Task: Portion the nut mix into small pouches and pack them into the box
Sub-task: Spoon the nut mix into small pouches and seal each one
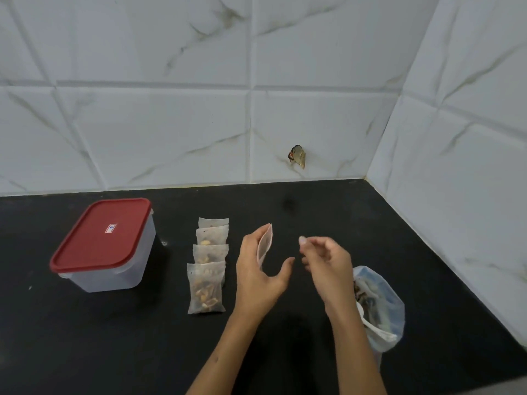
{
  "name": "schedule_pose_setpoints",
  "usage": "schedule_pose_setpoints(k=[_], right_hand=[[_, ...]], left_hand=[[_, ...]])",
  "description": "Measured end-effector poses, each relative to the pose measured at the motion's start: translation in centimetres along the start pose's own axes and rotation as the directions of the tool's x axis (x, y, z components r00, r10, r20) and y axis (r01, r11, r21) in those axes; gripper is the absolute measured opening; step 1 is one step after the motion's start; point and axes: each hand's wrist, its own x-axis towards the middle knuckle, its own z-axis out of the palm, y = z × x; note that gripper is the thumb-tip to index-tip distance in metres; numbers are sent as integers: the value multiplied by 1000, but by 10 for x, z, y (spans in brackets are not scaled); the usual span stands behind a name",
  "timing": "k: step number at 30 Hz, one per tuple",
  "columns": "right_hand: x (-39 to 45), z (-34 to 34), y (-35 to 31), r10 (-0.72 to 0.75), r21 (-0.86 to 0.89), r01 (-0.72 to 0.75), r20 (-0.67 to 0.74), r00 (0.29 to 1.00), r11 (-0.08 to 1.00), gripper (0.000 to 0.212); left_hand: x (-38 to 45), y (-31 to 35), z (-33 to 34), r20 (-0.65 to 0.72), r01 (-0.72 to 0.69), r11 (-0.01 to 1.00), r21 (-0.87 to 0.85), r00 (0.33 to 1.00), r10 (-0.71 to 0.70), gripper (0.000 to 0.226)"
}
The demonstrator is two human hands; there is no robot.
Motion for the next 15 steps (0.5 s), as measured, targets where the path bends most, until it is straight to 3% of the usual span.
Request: schedule_pose_setpoints(k=[2, 6, 11, 15], right_hand=[[-5, -2, -15, -6, 76, -1, 89, 996, 997, 13], [-7, 1, -20, 23, -51, -13, 220, 975, 999, 12], [-2, -5, -13, -2, -124, 34, 250, 968, 992, 18], [0, -8, -14, -30, -37, 46, 354, 935, 998, 24]], left_hand=[[1, -2, 0, 36, -99, 982, 163, 995, 95, 63], [-3, -7, 3, 87, -190, 915, 356, 982, 170, 65], [-3, -13, 1, 100, -193, 894, 404, 981, 166, 69], [-5, -17, 0, 135, -196, 901, 387, 979, 154, 78]])
